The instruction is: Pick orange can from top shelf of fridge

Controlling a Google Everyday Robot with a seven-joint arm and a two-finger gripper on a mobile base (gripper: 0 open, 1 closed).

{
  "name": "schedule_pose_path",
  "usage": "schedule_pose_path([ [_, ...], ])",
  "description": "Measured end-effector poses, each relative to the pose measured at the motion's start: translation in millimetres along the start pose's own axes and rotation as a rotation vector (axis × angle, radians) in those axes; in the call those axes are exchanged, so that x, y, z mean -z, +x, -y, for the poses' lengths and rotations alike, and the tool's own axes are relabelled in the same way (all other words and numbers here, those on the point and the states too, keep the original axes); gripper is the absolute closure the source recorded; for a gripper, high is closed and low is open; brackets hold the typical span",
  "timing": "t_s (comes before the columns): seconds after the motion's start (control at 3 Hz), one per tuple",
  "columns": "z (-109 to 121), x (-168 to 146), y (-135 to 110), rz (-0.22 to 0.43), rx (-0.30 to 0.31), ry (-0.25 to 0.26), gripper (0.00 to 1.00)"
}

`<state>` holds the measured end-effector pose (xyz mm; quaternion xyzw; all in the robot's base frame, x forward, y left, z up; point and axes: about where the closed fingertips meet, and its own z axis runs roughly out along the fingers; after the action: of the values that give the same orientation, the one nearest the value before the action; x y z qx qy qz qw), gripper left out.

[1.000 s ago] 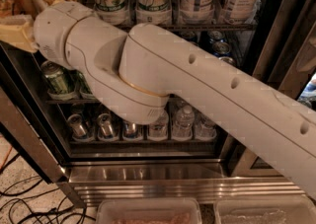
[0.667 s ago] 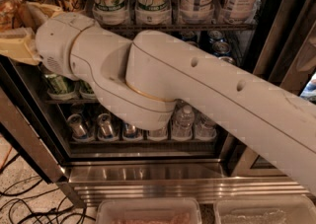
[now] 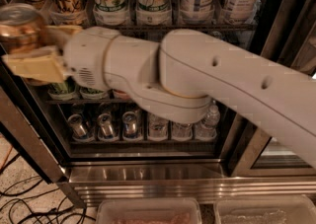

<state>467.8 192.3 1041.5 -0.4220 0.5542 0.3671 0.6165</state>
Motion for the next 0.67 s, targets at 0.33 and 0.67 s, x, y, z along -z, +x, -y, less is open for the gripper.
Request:
schedule_pose_path([
  [0.33, 19.3, 24.5, 11.2, -0.025, -0.06, -0.012, 1.0],
  [0.67, 36.3, 42.8, 22.2, -0.062, -0.109, 0.015, 1.0],
])
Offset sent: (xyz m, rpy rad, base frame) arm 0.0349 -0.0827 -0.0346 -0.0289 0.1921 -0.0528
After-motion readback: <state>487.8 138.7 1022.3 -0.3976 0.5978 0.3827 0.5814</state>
